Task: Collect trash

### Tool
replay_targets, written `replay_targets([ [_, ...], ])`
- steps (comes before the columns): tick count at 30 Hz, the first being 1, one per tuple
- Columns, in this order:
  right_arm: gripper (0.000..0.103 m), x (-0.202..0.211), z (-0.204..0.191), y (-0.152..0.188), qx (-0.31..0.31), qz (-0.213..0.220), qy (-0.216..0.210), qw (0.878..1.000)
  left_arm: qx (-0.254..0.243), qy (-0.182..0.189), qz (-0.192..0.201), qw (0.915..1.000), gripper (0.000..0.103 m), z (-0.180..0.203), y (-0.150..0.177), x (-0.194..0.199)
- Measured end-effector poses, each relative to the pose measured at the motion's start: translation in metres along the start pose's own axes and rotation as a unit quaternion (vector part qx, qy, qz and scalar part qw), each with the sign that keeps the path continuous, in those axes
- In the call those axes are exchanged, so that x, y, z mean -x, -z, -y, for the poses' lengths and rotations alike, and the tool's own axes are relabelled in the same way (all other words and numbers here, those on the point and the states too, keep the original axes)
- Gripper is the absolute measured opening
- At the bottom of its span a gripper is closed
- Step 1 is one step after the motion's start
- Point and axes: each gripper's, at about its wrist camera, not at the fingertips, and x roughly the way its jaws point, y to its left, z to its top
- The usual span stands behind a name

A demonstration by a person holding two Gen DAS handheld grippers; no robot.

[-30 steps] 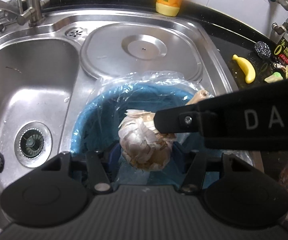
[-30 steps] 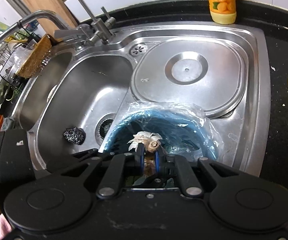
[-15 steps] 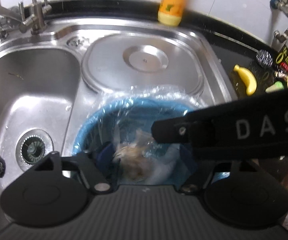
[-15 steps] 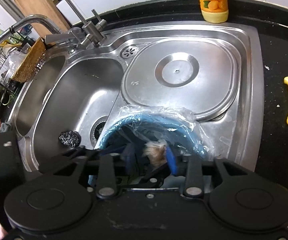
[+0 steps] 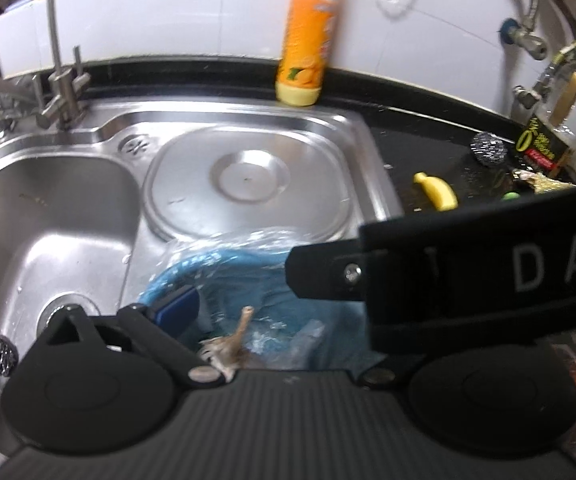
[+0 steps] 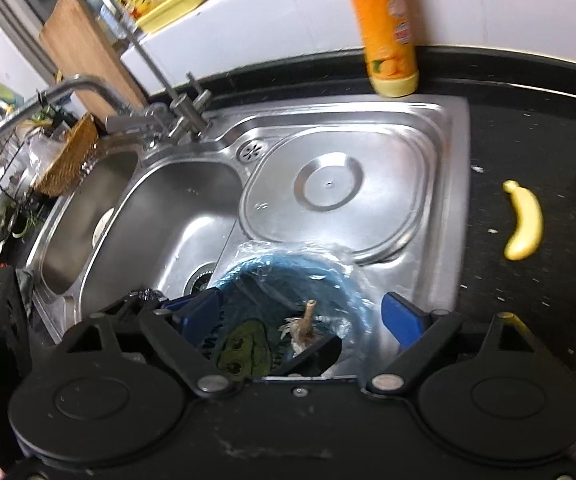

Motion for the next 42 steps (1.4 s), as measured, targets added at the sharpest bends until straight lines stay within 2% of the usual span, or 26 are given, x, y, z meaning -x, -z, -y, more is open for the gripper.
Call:
replay_targets([
  [8,0.097,0.051,0.037,0.011,-0.033,0.041,0.01,0.999,-0.043,0.032,0.018,0.9984,0.103,0.061,-0.013,0.021],
  [17,0.097,0.114,0.117,0.035,-0.107,0.09,0.041,0.989,-0.117,0.069,0.014,0.9906,0.103,0.148,-0.013,0.018],
  [26,0.097,0.161,0.211,0.075,-0.189,0.118,0.065,0.973,-0.142,0.088,-0.017,0.9858,0.103,0.209,-0.016,-0.007],
  [33,0.097,0.178,0.271,0.116,-0.245,0.12,0.092,0.958,-0.165,0.075,-0.039,0.9826,0.103,0.243,-0.018,-0.037],
  [38,0.097,0.189,0.304,0.149,-0.288,0.124,0.118,0.942,-0.167,0.066,-0.056,0.9822,0.103,0.251,-0.02,-0.056],
  [41,0.097,0.197,0.314,0.166,-0.301,0.128,0.138,0.935,-0.172,0.065,-0.065,0.9809,0.096,0.256,-0.021,-0.063],
  [42,0.097,0.198,0.317,0.172,-0.304,0.129,0.145,0.933,-0.173,0.065,-0.068,0.9804,0.091,0.256,-0.021,-0.065],
])
